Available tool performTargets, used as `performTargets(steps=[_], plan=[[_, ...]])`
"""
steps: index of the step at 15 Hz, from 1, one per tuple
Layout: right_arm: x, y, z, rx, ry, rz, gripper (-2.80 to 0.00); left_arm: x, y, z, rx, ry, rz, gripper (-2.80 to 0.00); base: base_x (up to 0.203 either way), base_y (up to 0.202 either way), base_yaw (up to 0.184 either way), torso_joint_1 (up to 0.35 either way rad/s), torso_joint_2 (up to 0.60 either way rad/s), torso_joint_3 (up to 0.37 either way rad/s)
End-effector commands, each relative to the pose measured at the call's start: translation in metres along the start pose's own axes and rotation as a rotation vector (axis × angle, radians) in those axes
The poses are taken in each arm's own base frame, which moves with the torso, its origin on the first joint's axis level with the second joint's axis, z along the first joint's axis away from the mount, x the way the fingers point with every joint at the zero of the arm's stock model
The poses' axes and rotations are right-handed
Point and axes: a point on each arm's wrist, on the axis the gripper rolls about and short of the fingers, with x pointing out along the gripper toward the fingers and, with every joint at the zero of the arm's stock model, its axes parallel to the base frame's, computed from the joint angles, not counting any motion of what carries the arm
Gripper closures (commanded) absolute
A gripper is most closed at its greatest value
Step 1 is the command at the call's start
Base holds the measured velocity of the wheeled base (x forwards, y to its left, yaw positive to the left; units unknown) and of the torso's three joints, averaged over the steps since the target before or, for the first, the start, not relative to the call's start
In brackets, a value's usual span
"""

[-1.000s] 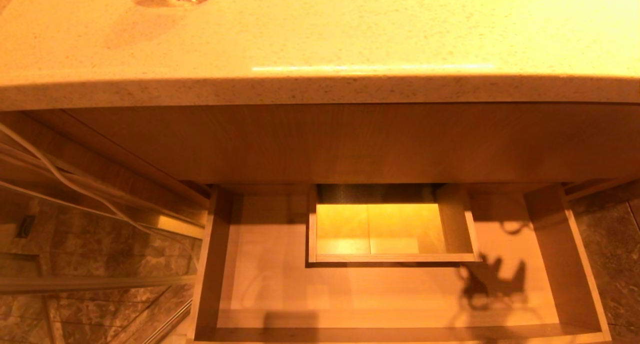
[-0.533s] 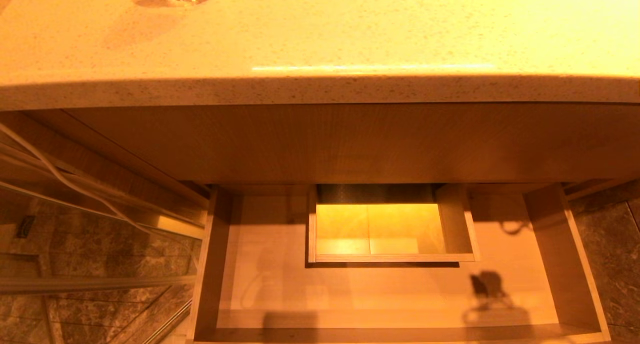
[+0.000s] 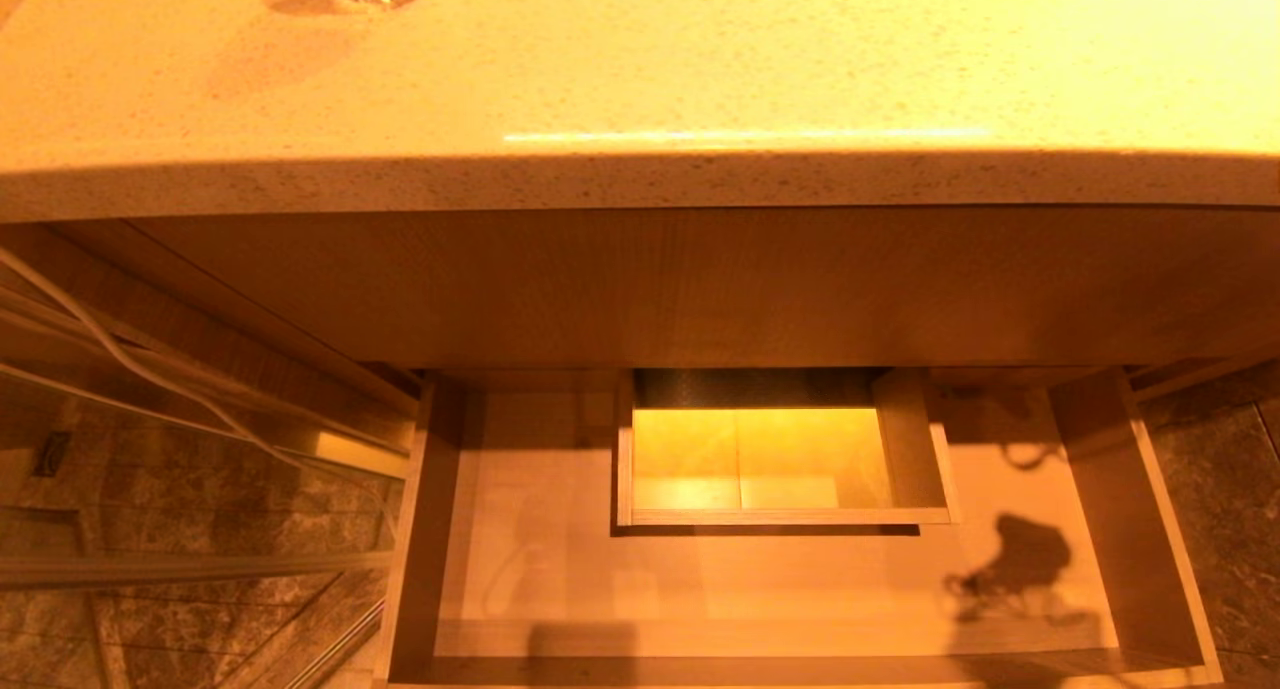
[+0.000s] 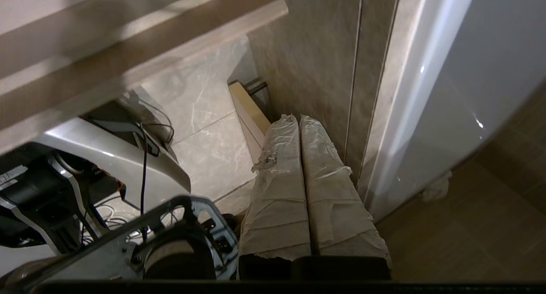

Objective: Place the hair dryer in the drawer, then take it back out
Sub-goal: Close the drawer

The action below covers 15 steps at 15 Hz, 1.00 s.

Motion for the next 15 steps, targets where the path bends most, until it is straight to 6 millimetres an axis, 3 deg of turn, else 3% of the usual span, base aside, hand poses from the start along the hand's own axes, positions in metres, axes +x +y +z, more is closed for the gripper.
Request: performTargets(steps=[1, 6, 11, 15], plan=[[0.011, -0.002, 0.015, -0.009, 0.007, 0.007, 0.0, 0.0, 0.0, 0.0, 0.0, 0.001, 0.0, 0.0, 0.0, 0.0, 0.0, 0.0, 0.0, 0.0], [-0.017, 0.001, 0.005, -0.02, -0.13, -0.006, 0.0, 0.0, 0.0, 0.0, 0.0, 0.001, 0.0, 0.0, 0.0, 0.0, 0.0, 0.0, 0.0, 0.0], [-0.03, 0.001, -0.004, -0.026, -0.19, -0.017, 0.0, 0.0, 0.0, 0.0, 0.0, 0.001, 0.0, 0.0, 0.0, 0.0, 0.0, 0.0, 0.0, 0.0], [-0.051, 0.004, -0.035, -0.015, -0.256, -0.036, 0.0, 0.0, 0.0, 0.0, 0.0, 0.001, 0.0, 0.0, 0.0, 0.0, 0.0, -0.098, 0.04, -0.08]])
